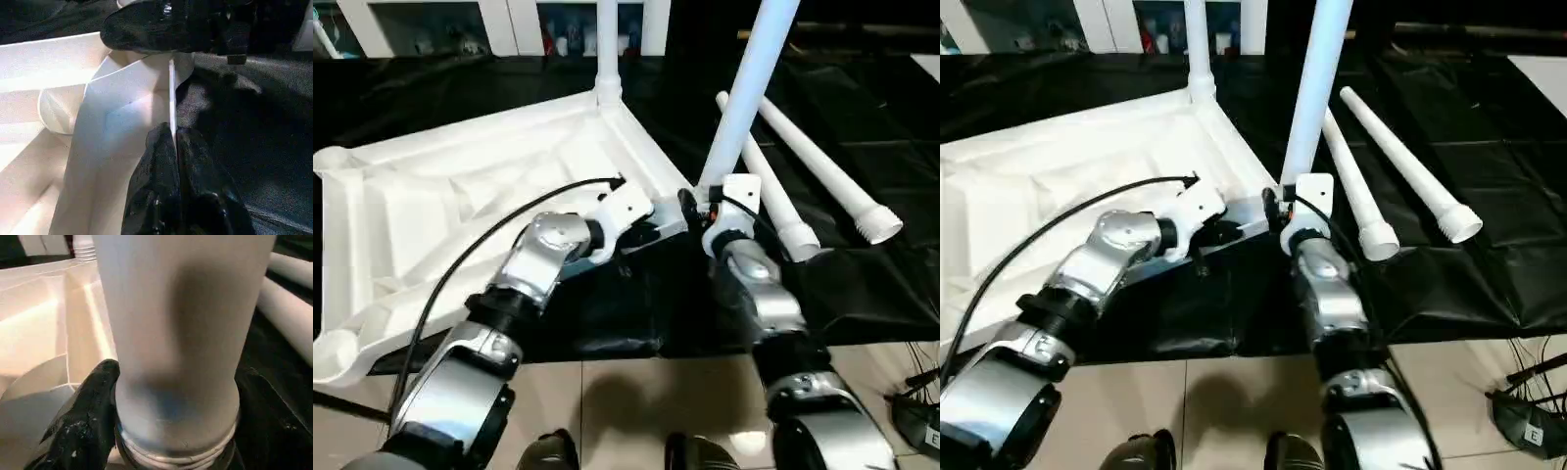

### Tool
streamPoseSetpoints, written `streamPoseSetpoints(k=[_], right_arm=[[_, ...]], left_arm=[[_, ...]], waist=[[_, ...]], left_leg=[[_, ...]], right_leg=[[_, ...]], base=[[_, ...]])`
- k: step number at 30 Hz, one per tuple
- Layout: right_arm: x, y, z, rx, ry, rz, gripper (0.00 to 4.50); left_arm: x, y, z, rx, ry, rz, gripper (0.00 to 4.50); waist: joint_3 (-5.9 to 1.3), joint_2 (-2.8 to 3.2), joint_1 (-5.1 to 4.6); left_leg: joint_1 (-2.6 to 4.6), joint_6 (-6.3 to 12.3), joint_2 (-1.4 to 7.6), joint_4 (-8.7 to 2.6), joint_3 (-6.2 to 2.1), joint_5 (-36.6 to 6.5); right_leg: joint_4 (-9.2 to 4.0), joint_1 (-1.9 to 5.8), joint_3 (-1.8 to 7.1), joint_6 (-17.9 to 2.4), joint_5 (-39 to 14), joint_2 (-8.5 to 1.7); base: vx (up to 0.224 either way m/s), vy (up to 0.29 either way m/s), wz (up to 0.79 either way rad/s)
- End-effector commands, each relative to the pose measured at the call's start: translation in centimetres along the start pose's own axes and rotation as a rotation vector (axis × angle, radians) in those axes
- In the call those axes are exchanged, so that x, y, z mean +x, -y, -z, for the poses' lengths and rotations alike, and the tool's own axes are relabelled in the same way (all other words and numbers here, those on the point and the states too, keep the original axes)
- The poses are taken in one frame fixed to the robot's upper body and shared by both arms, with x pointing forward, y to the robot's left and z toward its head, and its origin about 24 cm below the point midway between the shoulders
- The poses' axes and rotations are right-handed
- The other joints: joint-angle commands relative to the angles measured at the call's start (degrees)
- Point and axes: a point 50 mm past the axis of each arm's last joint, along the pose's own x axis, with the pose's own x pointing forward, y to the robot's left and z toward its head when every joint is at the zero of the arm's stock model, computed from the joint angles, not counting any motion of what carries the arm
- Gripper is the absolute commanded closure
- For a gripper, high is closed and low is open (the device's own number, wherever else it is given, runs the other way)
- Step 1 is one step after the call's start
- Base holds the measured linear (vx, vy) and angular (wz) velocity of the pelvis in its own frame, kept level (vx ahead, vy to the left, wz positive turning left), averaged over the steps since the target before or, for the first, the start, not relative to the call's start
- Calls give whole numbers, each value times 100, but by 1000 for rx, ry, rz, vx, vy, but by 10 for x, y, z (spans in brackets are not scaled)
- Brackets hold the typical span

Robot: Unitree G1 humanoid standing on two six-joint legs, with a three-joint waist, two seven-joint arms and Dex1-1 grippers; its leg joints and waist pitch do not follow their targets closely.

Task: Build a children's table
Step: Rotate leg to tighten

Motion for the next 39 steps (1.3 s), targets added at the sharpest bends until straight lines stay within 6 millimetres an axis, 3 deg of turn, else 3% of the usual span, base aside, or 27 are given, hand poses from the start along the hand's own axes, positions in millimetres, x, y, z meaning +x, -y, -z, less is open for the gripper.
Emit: streamPoseSetpoints(k=[1,4,6,9,15,22,26,27,29,33,36,39], right_arm=[[-7,-23,27,108,-92,-76,141],[-6,-24,21,93,-47,-99,104],[-4,-24,13,74,-2,-111,77],[-2,-14,-6,54,72,-126,61],[-12,8,-25,-81,123,-249,61],[-29,38,-29,-150,-38,-448,61],[-42,39,-34,-168,-97,-653,61],[-53,37,-35,-183,-135,-787,61],[-60,37,-34,-204,-178,-871,61],[-66,38,-28,-290,-243,-967,61],[-68,38,-24,-356,-301,-1009,61],[-68,37,-22,-380,-322,-1023,61]], left_arm=[[1,-3,12,-68,-14,-115,450],[-1,-4,12,-62,-12,-114,450],[-3,-6,13,-54,-6,-109,450],[-11,-8,14,-35,10,-83,450],[-26,-12,16,-11,38,-37,450],[-48,-11,23,31,52,105,450],[-57,-4,21,46,73,227,450],[-62,4,20,58,79,338,450],[-66,10,19,55,80,412,450],[-68,14,19,56,69,467,450],[-69,13,19,65,63,477,450],[-69,11,18,74,63,468,450]], waist=[[-412,-52,-15],[-418,-51,-16],[-425,-66,-66],[-418,-59,-94],[-434,-87,-94],[-416,-67,-110],[-411,-36,-82],[-409,-47,-72],[-403,-33,-22],[-381,-39,94],[-370,-66,110],[-383,-73,105]], left_leg=[[146,431,185,-386,-101,-1139],[141,488,188,-386,-100,-1119],[55,523,171,-391,-129,-977],[109,628,179,-374,-101,-979],[81,873,169,-336,-91,-589],[99,970,193,-341,-81,-571],[133,925,227,-350,-83,-624],[132,895,224,-349,-77,-663],[147,897,256,-352,-75,-581],[192,778,276,-353,-41,-729],[181,622,259,-370,-46,-868],[168,593,252,-363,-49,-841]], right_leg=[[-406,281,217,-1182,-1109,-286],[-401,277,218,-1183,-1032,-291],[-370,336,190,-1170,-903,-288],[-386,285,205,-1277,-840,-281],[-308,336,199,-1365,-193,-250],[-314,337,210,-1539,-104,-235],[-308,327,212,-1608,-111,-250],[-313,331,215,-1630,-142,-259],[-291,318,225,-1646,-64,-272],[-313,252,224,-1634,-361,-260],[-333,262,228,-1527,-631,-272],[-324,276,234,-1484,-601,-289]], base=[[0,0,0],[0,0,0],[0,0,0],[0,0,0],[0,0,0],[0,0,0],[0,0,0],[0,0,0],[0,0,0],[0,0,0],[0,0,0],[0,0,0]])
